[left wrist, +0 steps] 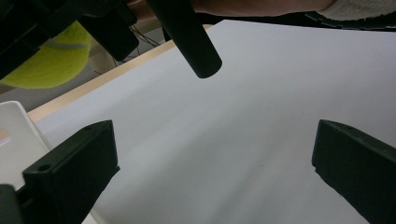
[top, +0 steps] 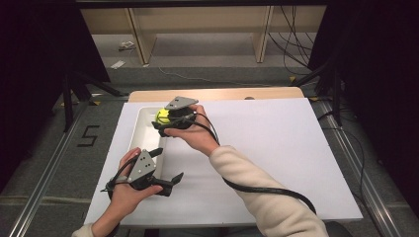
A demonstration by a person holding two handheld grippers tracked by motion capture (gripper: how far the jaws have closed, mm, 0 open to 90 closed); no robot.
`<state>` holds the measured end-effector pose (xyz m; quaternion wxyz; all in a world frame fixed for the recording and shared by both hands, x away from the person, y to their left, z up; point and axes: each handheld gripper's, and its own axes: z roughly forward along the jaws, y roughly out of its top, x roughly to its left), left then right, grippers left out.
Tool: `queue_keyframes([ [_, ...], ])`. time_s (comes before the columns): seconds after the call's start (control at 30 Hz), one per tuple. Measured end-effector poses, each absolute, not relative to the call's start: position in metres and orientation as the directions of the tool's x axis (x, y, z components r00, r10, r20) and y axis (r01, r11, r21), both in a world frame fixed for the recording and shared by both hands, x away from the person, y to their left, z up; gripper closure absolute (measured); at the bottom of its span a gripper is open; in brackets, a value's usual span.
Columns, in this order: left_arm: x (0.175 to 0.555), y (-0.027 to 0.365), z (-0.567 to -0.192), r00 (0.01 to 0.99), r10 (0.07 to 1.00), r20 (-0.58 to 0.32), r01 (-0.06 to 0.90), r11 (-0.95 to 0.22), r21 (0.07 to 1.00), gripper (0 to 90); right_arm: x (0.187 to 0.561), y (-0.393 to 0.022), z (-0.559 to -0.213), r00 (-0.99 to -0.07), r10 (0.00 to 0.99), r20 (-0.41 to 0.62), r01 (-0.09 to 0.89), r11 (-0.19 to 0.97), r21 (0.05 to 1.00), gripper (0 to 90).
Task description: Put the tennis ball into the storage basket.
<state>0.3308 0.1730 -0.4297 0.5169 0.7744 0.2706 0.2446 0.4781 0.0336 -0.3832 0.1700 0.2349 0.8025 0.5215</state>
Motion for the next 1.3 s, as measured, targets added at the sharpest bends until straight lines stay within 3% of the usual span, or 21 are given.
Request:
queue_keyframes([
  [1.3, 0.331, 0.173, -0.430, 0.737, 0.669, 0.101, 0.166, -0.324, 0.931, 0.0, 0.479, 0.044, -0.386, -0.842, 0.539, -0.015, 0.211, 0.355, 0.911, 26.6],
])
